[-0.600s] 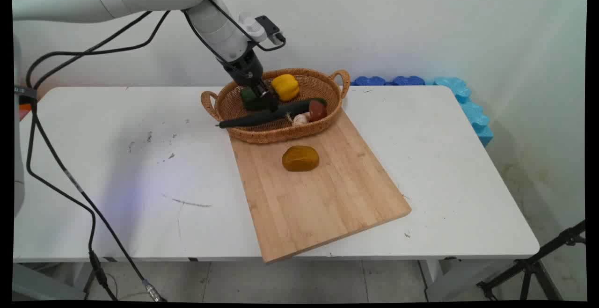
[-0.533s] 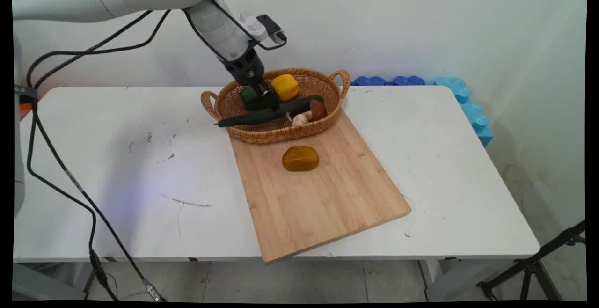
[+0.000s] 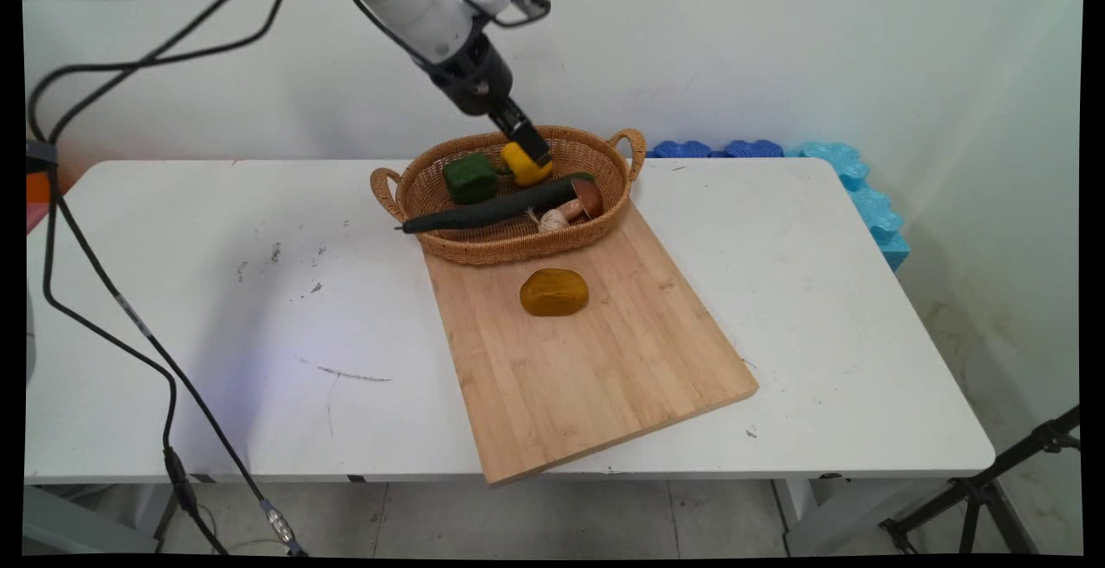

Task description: Pick up the potato from the cutting board

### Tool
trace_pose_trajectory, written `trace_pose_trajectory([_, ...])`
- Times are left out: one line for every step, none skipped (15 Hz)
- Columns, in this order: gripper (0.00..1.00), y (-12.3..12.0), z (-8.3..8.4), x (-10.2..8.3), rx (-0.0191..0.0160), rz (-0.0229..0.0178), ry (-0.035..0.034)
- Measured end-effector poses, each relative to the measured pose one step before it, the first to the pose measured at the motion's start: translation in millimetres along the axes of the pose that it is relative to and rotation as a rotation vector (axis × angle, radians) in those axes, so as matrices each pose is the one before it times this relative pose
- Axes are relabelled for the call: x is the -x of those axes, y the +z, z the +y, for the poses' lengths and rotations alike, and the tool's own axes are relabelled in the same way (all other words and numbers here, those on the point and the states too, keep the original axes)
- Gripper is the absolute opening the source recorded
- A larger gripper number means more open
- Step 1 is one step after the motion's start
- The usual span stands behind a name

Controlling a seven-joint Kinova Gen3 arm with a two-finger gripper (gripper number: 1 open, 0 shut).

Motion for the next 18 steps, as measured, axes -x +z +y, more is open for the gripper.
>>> trace_pose_trajectory([1.0, -12.73, 7.95, -4.03, 0.01533, 0.01953, 0.00187])
trace_pose_trajectory([1.0, -10.1, 6.5, -2.73, 0.01408, 0.0145, 0.00062])
trace_pose_trajectory([1.0, -6.49, 4.83, -1.52, 0.00966, 0.00884, 0.00175])
trace_pose_trajectory([1.0, -9.15, 7.24, -1.45, 0.01463, 0.01084, 0.00214])
trace_pose_trajectory([1.0, -9.19, 8.67, -0.84, 0.01668, 0.00968, 0.00456])
trace_pose_trajectory([1.0, -7.48, 8.12, 0.99, 0.01502, 0.00584, 0.00485])
trace_pose_trajectory([1.0, -4.46, 6.5, 2.03, 0.01202, 0.00143, 0.00535])
trace_pose_trajectory([1.0, -3.48, 8.28, 3.04, 0.01293, -0.0018, 0.01252])
trace_pose_trajectory([1.0, -1.47, 7.36, 3.82, 0.00921, -0.00513, 0.01951])
trace_pose_trajectory([1.0, -0.04, 5.15, 3.64, 0.00513, -0.00568, 0.01896])
trace_pose_trajectory([1.0, 1.19, 5.91, 4.58, 0.00468, -0.00822, 0.0231])
trace_pose_trajectory([1.0, 2.57, 5.24, 5.06, 0.00329, -0.00934, 0.02004])
trace_pose_trajectory([1.0, 3.62, 3.54, 3.69, 0.00221, -0.00806, 0.01455])
trace_pose_trajectory([1.0, 5.53, 3.44, 4.05, 0.00173, -0.01049, 0.01625])
trace_pose_trajectory([1.0, 6.73, 2.58, 4.37, -0.00059, -0.01153, 0.01589])
trace_pose_trajectory([1.0, 6.76, 1.52, 3.69, -0.00232, -0.01032, 0.01543])
trace_pose_trajectory([1.0, 7.67, 1.57, 4.04, -0.00269, -0.01147, 0.01692])
trace_pose_trajectory([1.0, 8.22, 1.27, 3.86, -0.00304, -0.0118, 0.01656])
